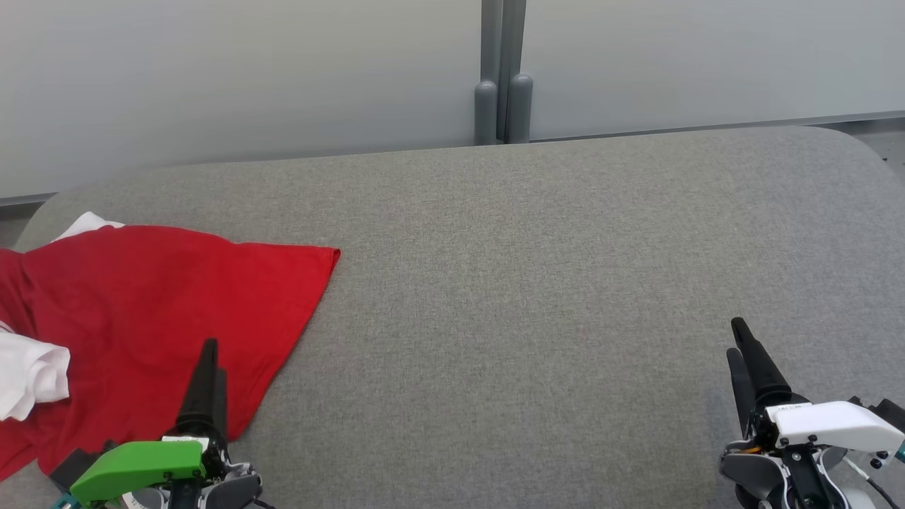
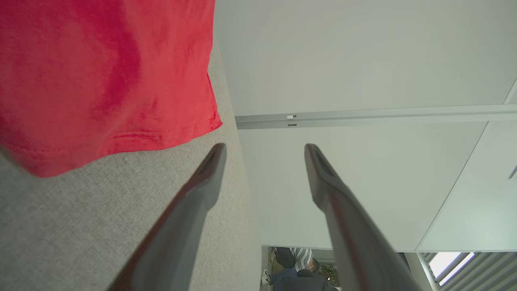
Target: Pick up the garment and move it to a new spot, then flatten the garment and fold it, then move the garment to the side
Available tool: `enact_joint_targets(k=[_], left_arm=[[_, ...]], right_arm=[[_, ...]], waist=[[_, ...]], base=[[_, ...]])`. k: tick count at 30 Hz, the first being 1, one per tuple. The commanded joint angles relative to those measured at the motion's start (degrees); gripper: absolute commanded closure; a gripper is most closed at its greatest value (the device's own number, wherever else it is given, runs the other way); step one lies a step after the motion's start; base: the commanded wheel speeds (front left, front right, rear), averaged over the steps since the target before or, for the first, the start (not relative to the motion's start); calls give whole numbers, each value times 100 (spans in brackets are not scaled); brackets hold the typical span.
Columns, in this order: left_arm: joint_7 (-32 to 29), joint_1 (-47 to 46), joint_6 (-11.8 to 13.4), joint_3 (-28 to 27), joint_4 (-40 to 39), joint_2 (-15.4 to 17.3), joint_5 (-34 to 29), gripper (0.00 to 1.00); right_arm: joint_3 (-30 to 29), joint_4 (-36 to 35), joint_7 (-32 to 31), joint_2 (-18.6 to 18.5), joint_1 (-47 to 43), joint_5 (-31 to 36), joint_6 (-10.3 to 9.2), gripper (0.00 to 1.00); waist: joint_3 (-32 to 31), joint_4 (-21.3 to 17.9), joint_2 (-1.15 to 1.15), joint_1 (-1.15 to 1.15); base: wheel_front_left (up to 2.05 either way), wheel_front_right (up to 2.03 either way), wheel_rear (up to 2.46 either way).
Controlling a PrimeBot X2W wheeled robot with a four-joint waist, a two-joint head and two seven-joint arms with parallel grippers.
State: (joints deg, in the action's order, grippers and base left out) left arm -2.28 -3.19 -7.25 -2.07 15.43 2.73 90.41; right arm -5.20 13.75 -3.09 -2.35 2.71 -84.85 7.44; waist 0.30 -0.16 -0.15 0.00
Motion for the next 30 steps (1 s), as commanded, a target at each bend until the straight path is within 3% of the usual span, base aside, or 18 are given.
enact_joint_targets(k=[1, 11, 30], left_arm=[[79, -59, -13, 40, -108, 85, -159, 0], [305, -36, -16, 134, -137, 145, -970, 0], [714, 52, 13, 90, -172, 152, -3776, 0]], right_arm=[[18, -181, 81, -50, 47, 328, 2, 0], [71, -520, 307, -75, -38, 1818, 3, 0], [372, -738, 739, -396, -185, 4165, 3, 0]], waist=[[2, -4, 2, 0], [1, -15, 3, 0], [-7, -93, 5, 0]], base=[[0, 0, 0], [0, 0, 0], [0, 0, 0]])
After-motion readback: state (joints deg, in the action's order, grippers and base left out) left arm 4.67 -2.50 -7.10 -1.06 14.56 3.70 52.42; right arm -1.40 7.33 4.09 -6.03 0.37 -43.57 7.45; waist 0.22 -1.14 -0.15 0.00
